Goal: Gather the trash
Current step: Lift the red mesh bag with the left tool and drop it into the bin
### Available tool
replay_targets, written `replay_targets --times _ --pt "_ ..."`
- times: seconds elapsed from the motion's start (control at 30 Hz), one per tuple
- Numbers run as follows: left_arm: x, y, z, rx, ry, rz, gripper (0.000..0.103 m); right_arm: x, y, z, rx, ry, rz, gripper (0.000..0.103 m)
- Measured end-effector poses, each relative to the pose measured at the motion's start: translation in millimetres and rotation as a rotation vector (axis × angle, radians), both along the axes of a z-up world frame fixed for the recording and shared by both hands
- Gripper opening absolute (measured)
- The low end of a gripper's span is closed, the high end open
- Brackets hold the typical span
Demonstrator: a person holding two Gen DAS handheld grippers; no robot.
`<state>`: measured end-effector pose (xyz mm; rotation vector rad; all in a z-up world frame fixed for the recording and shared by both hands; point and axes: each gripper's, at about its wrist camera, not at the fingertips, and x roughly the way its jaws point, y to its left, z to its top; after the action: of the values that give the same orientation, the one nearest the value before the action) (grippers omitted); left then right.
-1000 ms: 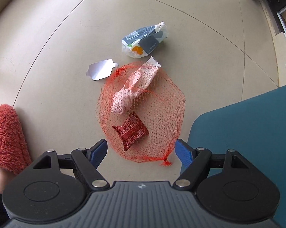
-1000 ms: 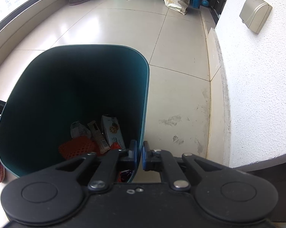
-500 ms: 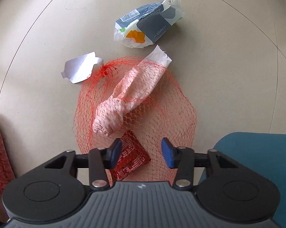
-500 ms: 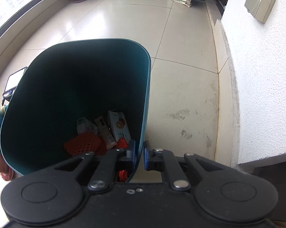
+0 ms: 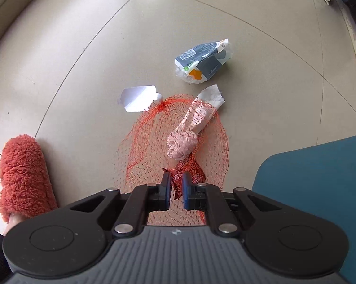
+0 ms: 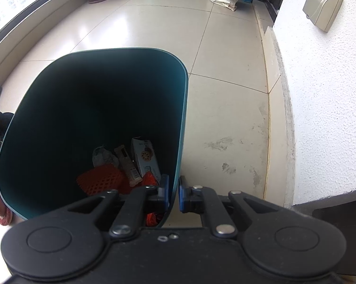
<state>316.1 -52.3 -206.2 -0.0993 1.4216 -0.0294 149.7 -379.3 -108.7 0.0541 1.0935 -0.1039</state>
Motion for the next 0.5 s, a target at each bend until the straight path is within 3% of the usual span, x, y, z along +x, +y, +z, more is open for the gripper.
replay_targets --times 0.27,0.5 --pt "-32.8 -0.7 100.2 -0.021 -0.129 -0.058 0.008 0.7 2.3 -2.7 -0.018 -0.003 -0.007 0.006" --pt "-60.7 -28.1 194.9 -0.089 -0.239 -0.152 0.008 -0.7 0.9 -2.7 -0.018 -0.003 -0.014 0.006"
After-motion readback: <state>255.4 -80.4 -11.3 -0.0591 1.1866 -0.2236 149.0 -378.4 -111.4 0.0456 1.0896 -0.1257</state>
